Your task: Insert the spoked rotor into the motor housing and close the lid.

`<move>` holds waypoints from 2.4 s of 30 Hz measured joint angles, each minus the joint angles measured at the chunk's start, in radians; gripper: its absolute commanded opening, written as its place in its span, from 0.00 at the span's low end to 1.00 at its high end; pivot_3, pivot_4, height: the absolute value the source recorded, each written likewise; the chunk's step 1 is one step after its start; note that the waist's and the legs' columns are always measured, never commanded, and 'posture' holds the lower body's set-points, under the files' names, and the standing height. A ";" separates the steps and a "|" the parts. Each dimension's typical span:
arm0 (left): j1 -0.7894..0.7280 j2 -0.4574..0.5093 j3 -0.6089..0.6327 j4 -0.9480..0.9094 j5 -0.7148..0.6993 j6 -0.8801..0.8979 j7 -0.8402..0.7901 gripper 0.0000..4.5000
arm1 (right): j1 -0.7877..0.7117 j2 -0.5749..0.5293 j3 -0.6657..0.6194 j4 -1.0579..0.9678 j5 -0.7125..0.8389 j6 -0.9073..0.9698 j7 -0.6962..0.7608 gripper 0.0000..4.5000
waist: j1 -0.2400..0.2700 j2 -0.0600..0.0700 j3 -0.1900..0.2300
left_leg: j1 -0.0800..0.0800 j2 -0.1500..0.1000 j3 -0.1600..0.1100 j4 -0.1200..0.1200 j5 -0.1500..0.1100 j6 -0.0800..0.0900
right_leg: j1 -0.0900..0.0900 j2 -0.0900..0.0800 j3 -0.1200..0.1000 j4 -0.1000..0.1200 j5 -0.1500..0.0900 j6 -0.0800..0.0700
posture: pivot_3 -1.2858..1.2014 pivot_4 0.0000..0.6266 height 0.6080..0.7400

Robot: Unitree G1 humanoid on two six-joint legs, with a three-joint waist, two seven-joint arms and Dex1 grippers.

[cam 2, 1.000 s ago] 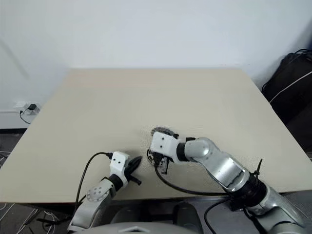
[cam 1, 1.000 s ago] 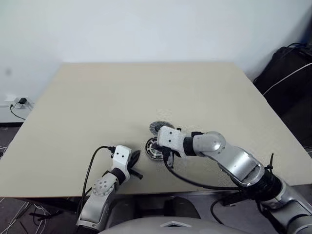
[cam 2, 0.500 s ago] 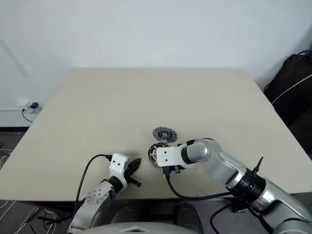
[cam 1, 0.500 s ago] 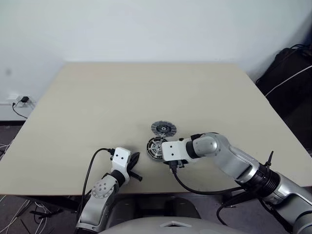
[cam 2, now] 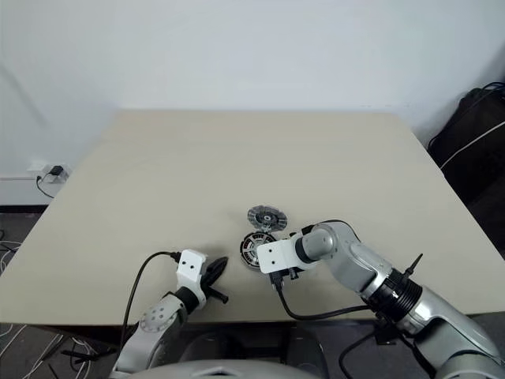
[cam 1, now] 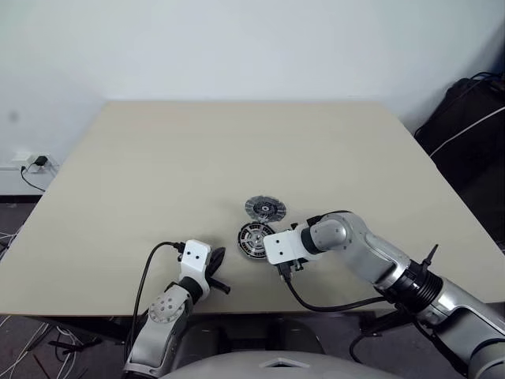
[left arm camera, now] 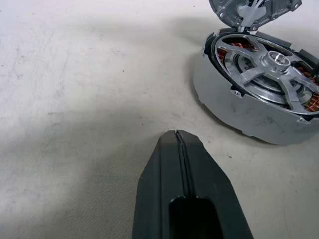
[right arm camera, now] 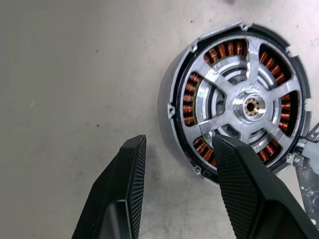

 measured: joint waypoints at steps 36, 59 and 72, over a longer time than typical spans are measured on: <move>0.002 -0.012 -0.003 -0.019 -0.003 0.003 0.016 0.00 | 0.098 0.139 -0.135 -0.127 0.010 0.430 0.040 0.02 | 0.003 -0.001 -0.002 | 0.000 0.000 0.000 0.002 0.000 0.000 | 0.000 -0.001 0.000 0.003 0.000 -0.001 | 0.52 0.00 1.00; -0.002 0.014 -0.009 -0.023 0.007 0.006 0.013 0.00 | 0.067 0.530 -0.348 -0.172 0.253 0.699 -0.291 0.60 | -0.003 -0.001 -0.003 | 0.000 0.000 0.000 0.001 0.001 -0.002 | 0.000 0.000 0.000 0.004 0.001 -0.001 | 0.52 0.00 1.00; -0.002 0.048 -0.026 -0.024 0.044 -0.073 -0.007 0.00 | -0.002 0.670 -0.574 -0.267 0.338 0.614 -0.588 0.60 | -0.007 0.000 -0.003 | 0.000 0.000 0.002 -0.002 0.002 -0.004 | -0.002 0.000 0.002 0.003 0.000 -0.001 | 0.52 0.00 1.00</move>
